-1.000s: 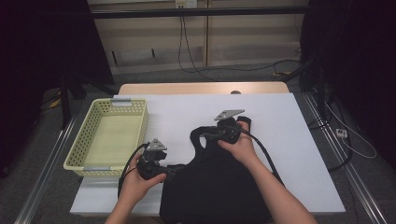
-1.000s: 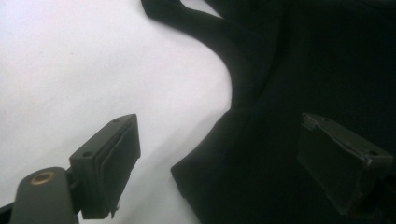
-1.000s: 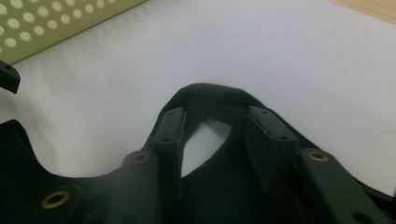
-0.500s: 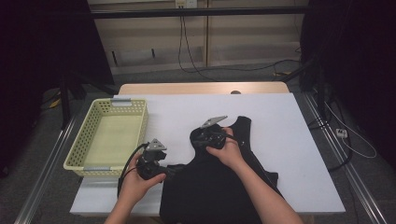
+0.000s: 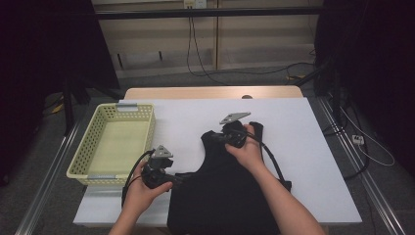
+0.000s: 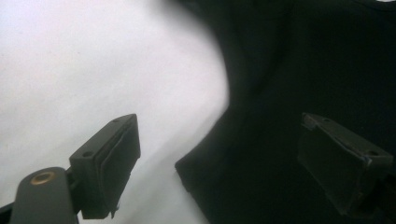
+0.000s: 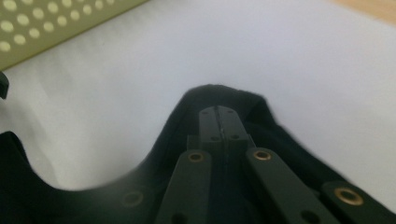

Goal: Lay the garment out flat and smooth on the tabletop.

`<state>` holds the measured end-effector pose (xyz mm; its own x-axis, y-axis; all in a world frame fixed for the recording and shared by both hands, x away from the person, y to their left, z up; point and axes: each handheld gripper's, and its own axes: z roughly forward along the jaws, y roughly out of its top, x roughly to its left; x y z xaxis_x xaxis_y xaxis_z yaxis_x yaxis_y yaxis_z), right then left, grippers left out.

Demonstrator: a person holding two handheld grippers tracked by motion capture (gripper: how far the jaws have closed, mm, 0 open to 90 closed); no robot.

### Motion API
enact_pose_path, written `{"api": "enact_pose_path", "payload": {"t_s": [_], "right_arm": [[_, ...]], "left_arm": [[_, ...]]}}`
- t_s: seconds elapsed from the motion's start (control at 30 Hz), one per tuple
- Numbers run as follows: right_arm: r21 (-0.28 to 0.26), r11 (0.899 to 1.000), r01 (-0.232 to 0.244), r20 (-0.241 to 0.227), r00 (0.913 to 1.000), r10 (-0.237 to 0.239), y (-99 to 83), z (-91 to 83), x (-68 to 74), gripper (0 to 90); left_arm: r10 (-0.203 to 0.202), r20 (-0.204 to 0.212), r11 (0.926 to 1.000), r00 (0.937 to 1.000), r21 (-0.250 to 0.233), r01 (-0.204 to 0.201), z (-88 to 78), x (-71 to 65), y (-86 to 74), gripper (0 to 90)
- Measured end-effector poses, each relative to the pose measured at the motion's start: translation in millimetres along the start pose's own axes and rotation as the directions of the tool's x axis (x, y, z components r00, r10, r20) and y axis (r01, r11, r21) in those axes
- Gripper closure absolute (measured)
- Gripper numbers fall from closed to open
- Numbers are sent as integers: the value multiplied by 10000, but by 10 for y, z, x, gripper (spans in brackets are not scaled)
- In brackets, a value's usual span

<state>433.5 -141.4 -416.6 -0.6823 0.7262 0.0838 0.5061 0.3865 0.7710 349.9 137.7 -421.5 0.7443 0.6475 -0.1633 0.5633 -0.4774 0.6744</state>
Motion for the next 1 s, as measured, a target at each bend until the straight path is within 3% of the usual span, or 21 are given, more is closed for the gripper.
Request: {"api": "enact_pose_path", "payload": {"t_s": [0.07,0.17,0.4,0.57,0.63,0.73,0.83,0.9,1.0], "right_arm": [[-119,9999,-50,203,9998,53,-4,-93,-65,900],[123,9999,-87,451,9989,81,-64,-138,-141,900],[1076,9942,23,451,9990,-72,-315,69,-180,900],[1259,9919,168,512,9984,-234,-337,151,-159,900],[1147,9934,-18,131,9999,3,-339,158,-167,819],[1104,9936,245,234,9994,-272,-324,145,-142,760],[877,9961,41,27,10000,-43,-297,148,-134,653],[633,9980,18,136,9999,-27,-251,145,-133,552],[141,9999,-57,410,9991,51,-137,136,-134,500]], "left_arm": [[-30,27,10000,10000,0,30,-3,-12,0,144],[16,13,10000,10000,-38,-16,-3,-21,2,144],[-52,91,9999,9999,97,51,20,-9,-13,144],[-91,67,9999,9999,66,90,15,1,-18,144],[-101,64,9999,9999,69,101,17,6,-21,144],[-62,72,9999,10000,144,61,29,8,-25,144],[-67,130,9998,9999,181,65,43,-4,-27,144],[-38,103,9998,9999,195,36,41,-10,-26,144],[-30,81,9999,10000,144,29,28,-3,-23,144]]}}
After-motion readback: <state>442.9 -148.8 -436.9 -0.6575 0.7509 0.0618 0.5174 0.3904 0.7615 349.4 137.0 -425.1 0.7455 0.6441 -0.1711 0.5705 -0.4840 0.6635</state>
